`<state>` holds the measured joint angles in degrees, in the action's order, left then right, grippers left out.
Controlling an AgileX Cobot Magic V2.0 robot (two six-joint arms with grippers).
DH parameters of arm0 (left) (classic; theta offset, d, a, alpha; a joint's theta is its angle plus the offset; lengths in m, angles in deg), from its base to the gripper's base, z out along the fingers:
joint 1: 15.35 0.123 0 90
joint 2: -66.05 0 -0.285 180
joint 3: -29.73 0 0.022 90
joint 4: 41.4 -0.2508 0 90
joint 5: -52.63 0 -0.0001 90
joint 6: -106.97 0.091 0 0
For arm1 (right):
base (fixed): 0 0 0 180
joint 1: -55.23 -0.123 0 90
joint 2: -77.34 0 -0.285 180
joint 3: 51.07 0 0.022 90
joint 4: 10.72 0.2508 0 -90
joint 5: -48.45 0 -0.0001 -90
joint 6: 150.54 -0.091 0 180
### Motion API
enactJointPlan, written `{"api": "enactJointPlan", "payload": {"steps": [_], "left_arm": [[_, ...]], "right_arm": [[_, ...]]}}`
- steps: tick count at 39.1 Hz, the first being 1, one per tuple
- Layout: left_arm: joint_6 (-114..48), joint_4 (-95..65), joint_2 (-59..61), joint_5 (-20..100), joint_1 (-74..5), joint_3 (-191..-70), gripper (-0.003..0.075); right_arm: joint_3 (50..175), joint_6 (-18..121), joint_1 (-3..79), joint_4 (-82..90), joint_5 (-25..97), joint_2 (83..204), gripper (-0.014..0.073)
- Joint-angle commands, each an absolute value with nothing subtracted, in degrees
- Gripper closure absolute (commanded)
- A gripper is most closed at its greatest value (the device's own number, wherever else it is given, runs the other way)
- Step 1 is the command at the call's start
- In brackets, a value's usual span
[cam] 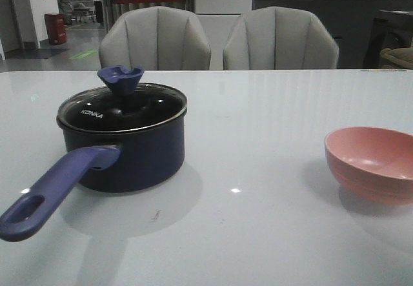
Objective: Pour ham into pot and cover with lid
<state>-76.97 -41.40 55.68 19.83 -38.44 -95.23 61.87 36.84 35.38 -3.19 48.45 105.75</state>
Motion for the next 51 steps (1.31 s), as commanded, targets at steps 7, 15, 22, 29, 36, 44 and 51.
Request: {"api": "enactJointPlan", "payload": {"steps": [7, 15, 22, 29, 36, 44, 51], "left_arm": [[-76.9, -41.4, 54.9, 24.9, -38.8, -96.6, 0.0607], [-76.9, -41.4, 54.9, 25.6, -38.6, -95.8, 0.0607], [-76.9, -43.6, 54.9, 33.4, -32.6, -91.8, 0.0607], [-76.9, -43.6, 54.9, 45.8, -23.8, -84.1, 0.0607], [-76.9, -40.8, 55.3, 51.4, -17.4, -77.9, 0.0607], [-76.9, -40.8, 59.3, 52.6, -17.4, -73.0, 0.0607], [-76.9, -40.8, 59.7, 55.7, -17.4, -71.6, 0.0607]], "right_arm": [[63.5, 37.3, 35.3, -3.0, 53.4, 106.0, 0.0447], [63.5, 37.3, 35.3, -3.0, 53.4, 106.0, 0.0447], [63.5, 37.3, 35.3, -3.0, 53.4, 106.0, 0.0447], [63.5, 37.3, 35.3, -3.0, 53.4, 106.0, 0.0447], [63.5, 37.3, 35.3, -3.0, 53.4, 106.0, 0.0447], [63.5, 37.3, 35.3, -3.0, 53.4, 106.0, 0.0447], [63.5, 37.3, 35.3, -3.0, 53.4, 106.0, 0.0447]]}}
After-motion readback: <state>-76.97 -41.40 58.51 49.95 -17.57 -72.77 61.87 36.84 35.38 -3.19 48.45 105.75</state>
